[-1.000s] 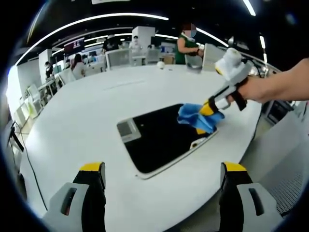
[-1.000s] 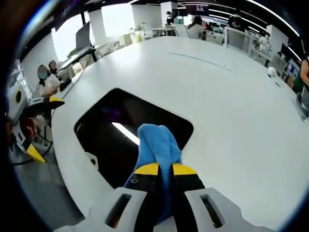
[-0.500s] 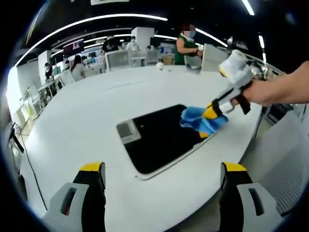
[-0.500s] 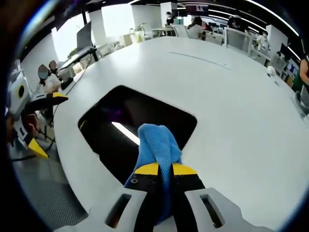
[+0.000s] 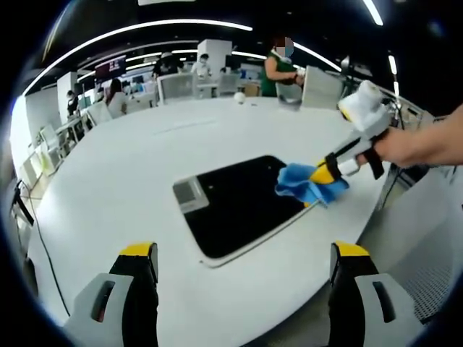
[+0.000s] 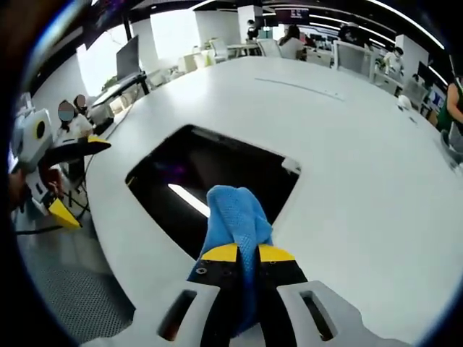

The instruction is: Wipe the mirror surface with the cleaning cloth until all visible marks leave the cleaned area.

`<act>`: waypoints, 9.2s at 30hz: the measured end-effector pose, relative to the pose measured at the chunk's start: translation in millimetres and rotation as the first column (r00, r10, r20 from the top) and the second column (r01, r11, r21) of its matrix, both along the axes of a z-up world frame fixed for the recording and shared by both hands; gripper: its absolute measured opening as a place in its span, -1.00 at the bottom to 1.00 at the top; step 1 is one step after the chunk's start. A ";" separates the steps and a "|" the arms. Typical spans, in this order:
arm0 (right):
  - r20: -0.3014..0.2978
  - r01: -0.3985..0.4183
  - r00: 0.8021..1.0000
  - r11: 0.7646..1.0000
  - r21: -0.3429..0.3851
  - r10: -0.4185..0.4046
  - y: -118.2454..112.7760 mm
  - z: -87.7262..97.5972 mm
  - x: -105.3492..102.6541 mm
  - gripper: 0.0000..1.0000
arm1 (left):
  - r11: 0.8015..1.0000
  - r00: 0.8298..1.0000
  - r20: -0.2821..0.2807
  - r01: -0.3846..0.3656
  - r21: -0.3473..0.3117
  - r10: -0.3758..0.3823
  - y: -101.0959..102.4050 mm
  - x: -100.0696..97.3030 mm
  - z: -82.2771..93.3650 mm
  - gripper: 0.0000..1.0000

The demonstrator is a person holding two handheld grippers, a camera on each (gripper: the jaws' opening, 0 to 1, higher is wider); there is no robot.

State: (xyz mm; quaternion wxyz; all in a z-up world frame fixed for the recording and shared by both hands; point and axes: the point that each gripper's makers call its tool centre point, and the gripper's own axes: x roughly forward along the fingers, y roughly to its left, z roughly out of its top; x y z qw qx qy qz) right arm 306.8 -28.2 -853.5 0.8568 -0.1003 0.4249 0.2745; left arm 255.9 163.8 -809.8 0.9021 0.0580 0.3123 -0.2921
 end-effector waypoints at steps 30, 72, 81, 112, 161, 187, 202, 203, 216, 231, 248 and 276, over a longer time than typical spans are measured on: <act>0.000 0.007 1.000 1.000 0.020 -0.007 0.2 -0.7 -9.7 -0.95 | 1.000 1.000 -0.012 0.001 -0.005 -0.001 -0.1 0.8 -1.6 0.99; 0.078 0.092 0.992 0.995 0.038 -0.095 4.7 2.2 -7.3 -0.95 | 1.000 1.000 -0.012 -0.017 -0.023 0.017 1.0 0.9 -0.8 0.99; 0.070 0.077 0.994 0.995 0.056 -0.081 21.8 2.5 -5.7 -0.95 | 1.000 1.000 -0.013 -0.007 -0.017 0.007 -0.1 0.9 -1.4 0.99; 0.054 0.009 0.998 0.997 0.071 -0.013 64.0 2.7 -0.6 -0.94 | 0.999 1.000 -0.019 -0.023 -0.027 0.022 2.1 -0.1 -1.3 0.99; 0.024 -0.156 0.988 0.984 0.089 0.154 152.3 3.6 0.9 -0.94 | 0.998 0.999 -0.004 -0.034 -0.046 0.034 2.0 1.2 2.4 0.99; 0.007 -0.228 0.973 0.966 0.119 0.229 189.9 3.5 -4.2 -0.93 | 0.999 0.999 0.006 -0.046 -0.023 0.046 6.9 2.9 2.0 0.99; 0.006 -0.249 0.968 0.963 0.102 0.250 189.9 3.1 -3.2 -0.94 | 0.999 0.999 -0.002 -0.037 -0.025 0.037 4.8 2.3 0.9 0.99; 0.007 -0.250 0.968 0.963 0.101 0.251 189.7 3.1 -3.2 -0.94 | 0.999 0.999 -0.006 -0.036 -0.024 0.036 4.6 1.9 0.3 0.99; 0.050 -0.249 0.968 0.965 0.086 0.245 190.7 3.9 4.7 -0.95 | 0.999 0.999 -0.006 -0.040 -0.018 0.040 5.6 1.7 -0.2 0.99; 0.049 -0.262 0.965 0.961 0.088 0.259 191.1 3.0 13.6 -0.94 | 0.999 0.999 -0.008 -0.042 -0.022 0.042 5.6 3.6 -1.8 0.99; 0.049 -0.273 0.962 0.959 0.071 0.270 192.4 1.7 32.5 -0.94 | 0.998 0.999 -0.013 -0.049 -0.027 0.048 6.7 4.5 -4.5 0.99; 0.005 -0.264 0.964 0.960 0.091 0.265 195.6 1.9 83.4 -0.95 | 0.998 0.998 -0.029 -0.052 -0.028 0.051 6.3 3.3 -6.2 0.99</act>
